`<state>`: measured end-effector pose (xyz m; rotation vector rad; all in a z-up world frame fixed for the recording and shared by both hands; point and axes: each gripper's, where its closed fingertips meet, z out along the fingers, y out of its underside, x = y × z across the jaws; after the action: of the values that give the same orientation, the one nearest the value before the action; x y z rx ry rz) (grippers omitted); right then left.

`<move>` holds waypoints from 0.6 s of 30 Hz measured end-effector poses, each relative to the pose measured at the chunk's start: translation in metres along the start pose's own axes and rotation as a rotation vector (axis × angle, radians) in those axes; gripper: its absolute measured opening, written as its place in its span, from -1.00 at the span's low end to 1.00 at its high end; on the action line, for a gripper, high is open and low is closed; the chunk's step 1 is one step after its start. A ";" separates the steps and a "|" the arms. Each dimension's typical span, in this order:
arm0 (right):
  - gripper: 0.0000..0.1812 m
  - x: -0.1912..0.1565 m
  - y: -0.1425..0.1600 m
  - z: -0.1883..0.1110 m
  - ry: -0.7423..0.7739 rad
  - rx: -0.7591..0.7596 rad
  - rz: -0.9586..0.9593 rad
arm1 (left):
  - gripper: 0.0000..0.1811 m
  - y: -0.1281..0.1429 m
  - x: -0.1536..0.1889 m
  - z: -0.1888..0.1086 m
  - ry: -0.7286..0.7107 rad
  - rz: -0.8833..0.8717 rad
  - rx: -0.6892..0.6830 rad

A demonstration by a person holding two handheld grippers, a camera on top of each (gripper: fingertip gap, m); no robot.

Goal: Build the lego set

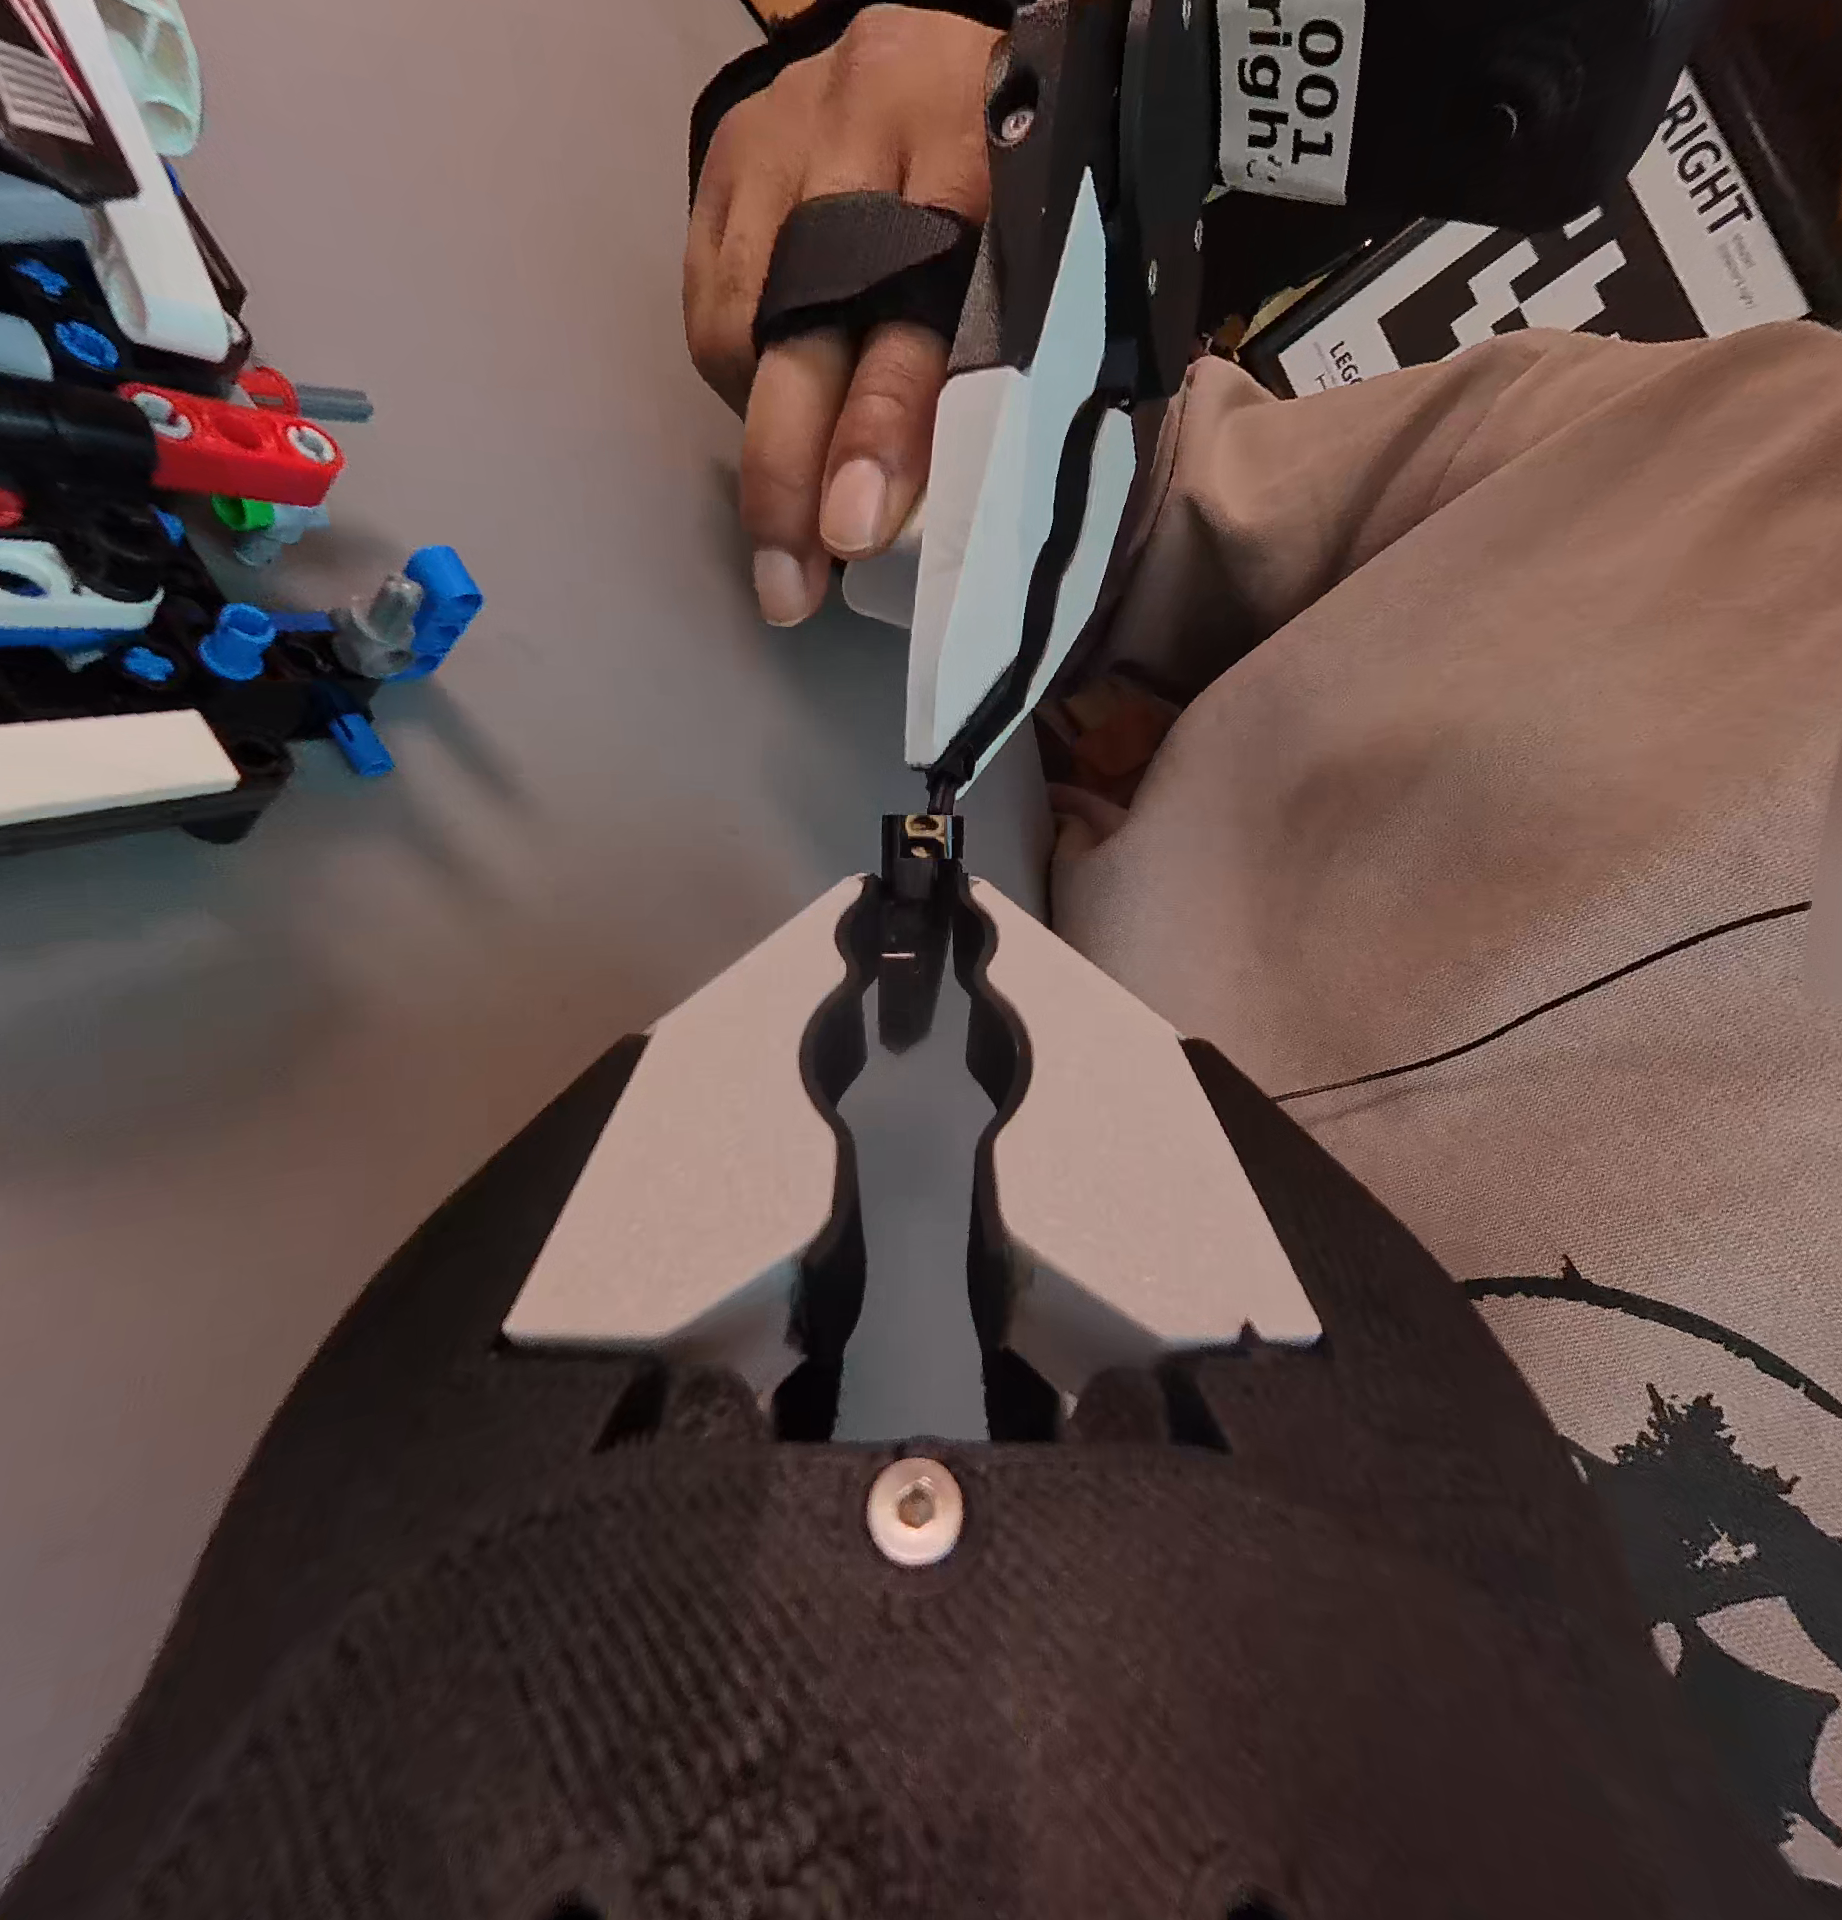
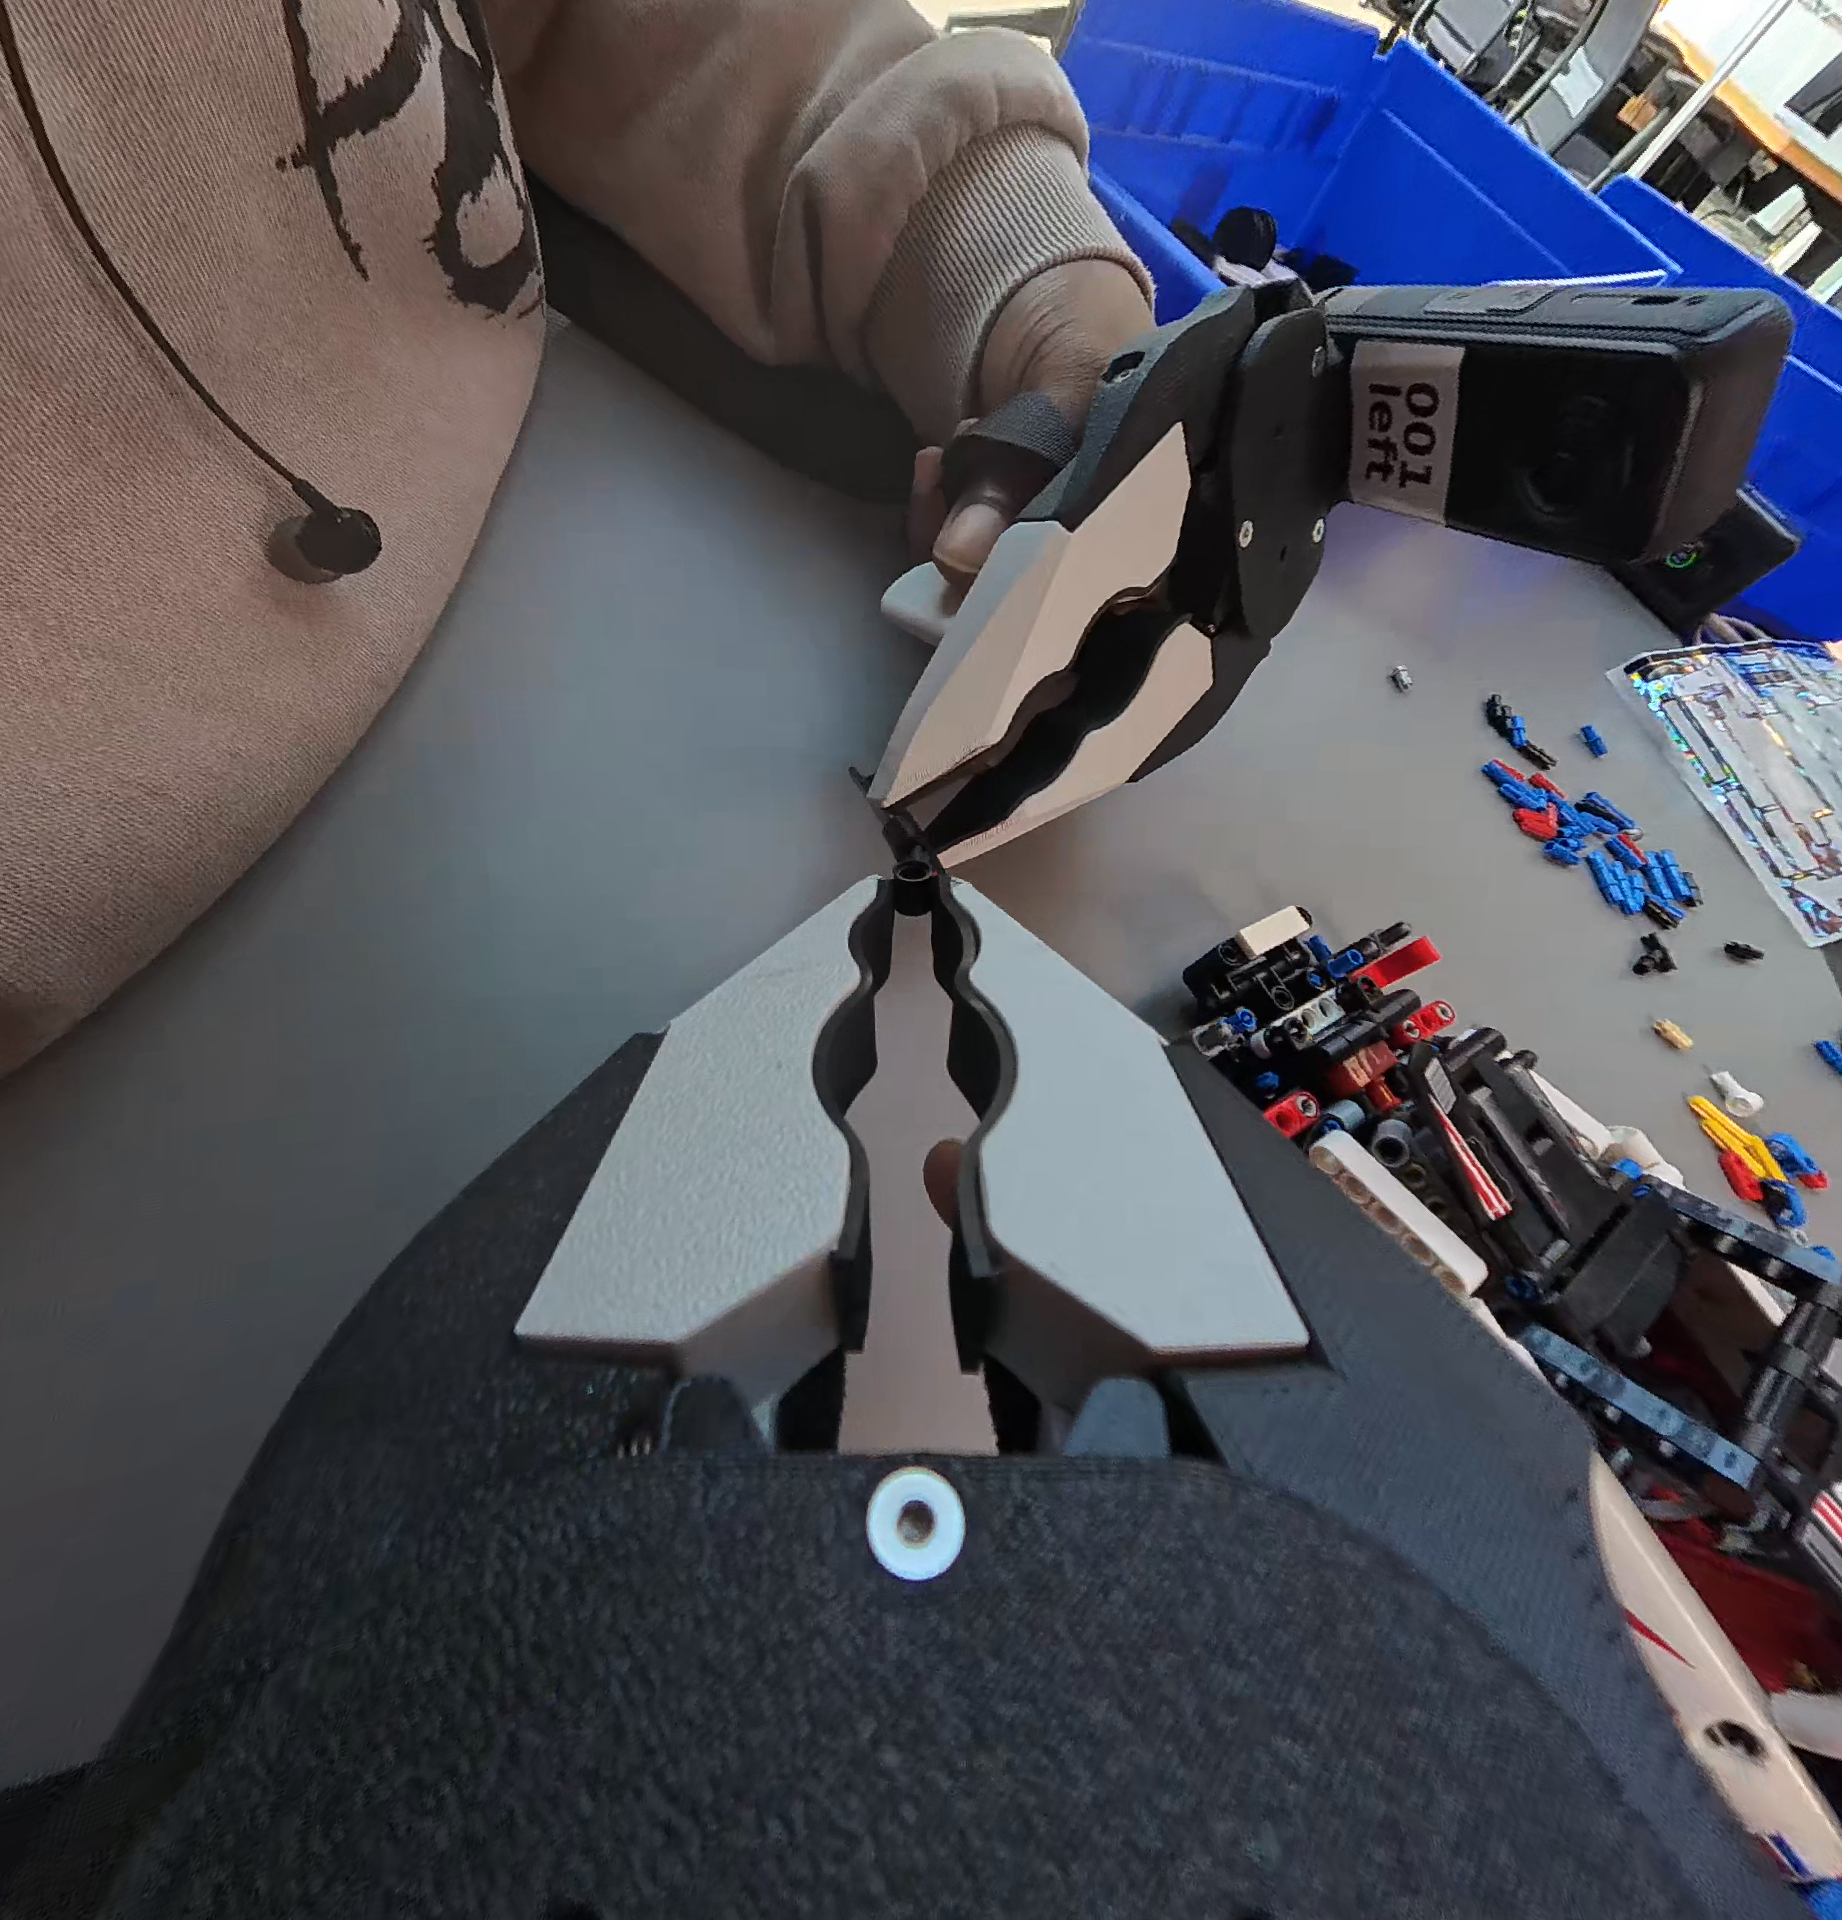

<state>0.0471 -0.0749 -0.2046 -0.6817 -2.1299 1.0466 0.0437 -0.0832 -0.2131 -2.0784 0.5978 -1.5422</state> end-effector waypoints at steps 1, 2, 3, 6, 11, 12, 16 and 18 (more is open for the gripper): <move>-0.94 0.000 -0.002 -0.001 0.000 0.014 0.007 | -0.88 -0.001 0.002 -0.001 0.016 -0.008 0.008; -0.94 0.001 -0.004 -0.001 -0.001 0.026 0.016 | -0.88 -0.002 0.004 -0.001 0.033 -0.016 0.018; -0.94 0.001 -0.006 -0.003 -0.002 0.037 0.028 | -0.88 -0.004 0.005 -0.002 0.050 -0.028 0.031; -0.94 0.008 -0.011 -0.010 0.002 0.089 0.097 | -0.88 -0.011 0.009 -0.006 0.091 -0.051 0.081; -0.94 -0.003 -0.013 -0.008 -0.072 0.091 0.137 | -0.88 -0.026 0.011 -0.014 0.140 -0.106 0.188; -0.94 -0.002 -0.010 -0.002 -0.053 0.074 0.126 | -0.88 -0.029 0.010 -0.014 0.141 -0.117 0.203; -0.94 0.006 -0.012 0.009 -0.002 0.106 0.145 | -0.88 -0.036 0.008 -0.010 0.125 -0.133 0.249; -0.94 0.011 -0.012 0.010 0.019 0.123 0.157 | -0.87 -0.040 0.006 -0.010 0.106 -0.132 0.268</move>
<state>0.0304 -0.0787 -0.1955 -0.8053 -2.0021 1.2386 0.0386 -0.0568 -0.1819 -1.8740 0.2755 -1.7115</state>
